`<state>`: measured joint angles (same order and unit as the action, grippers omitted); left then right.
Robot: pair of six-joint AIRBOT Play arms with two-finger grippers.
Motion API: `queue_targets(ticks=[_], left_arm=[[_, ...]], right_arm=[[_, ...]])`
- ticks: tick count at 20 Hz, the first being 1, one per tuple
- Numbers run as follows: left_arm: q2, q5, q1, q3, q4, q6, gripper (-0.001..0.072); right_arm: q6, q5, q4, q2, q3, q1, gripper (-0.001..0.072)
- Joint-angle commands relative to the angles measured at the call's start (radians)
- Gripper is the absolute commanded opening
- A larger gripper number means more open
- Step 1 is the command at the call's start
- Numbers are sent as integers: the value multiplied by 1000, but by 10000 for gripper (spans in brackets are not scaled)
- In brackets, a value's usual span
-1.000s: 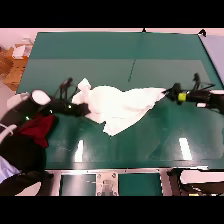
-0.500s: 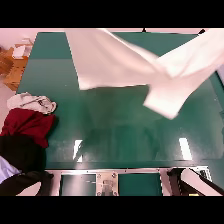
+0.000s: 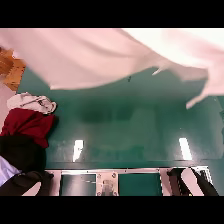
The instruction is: Fold the shirts.
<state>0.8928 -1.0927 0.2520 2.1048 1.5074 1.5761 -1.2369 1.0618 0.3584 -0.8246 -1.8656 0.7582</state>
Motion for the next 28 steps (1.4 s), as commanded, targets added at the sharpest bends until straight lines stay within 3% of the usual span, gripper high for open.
queue_targets(ticks=[1,4,6,9,12,16,19,20,22,23,25,28], left_arm=[[-10,-68,0,-19,176,43,21],[35,-27,0,-156,238,50,21],[119,18,0,-256,245,62,21],[346,70,0,-354,206,77,21],[642,112,0,-365,66,58,21],[949,225,0,-317,-204,-53,21],[1054,249,0,-267,-268,-59,22],[1059,249,0,-261,-282,-59,36],[1047,214,-10,-231,-311,-58,634],[1044,135,-32,-182,-332,-59,626],[1040,-122,-102,-23,-339,-61,624],[929,-380,-231,-50,-335,-64,621]], right_arm=[[-14,39,12,16,8,3,13],[-10,42,12,10,168,-48,13],[45,5,19,-10,351,-136,13],[103,-167,100,-88,657,-291,13],[123,-323,129,-266,844,-370,13],[123,-336,128,-556,829,-371,13],[123,-336,128,-675,809,-372,15],[124,-336,129,-688,809,-369,71],[124,-319,134,-685,800,-350,297],[123,-267,151,-682,776,-325,338],[121,-108,232,-666,715,-242,342],[112,42,343,-615,692,-101,342]])
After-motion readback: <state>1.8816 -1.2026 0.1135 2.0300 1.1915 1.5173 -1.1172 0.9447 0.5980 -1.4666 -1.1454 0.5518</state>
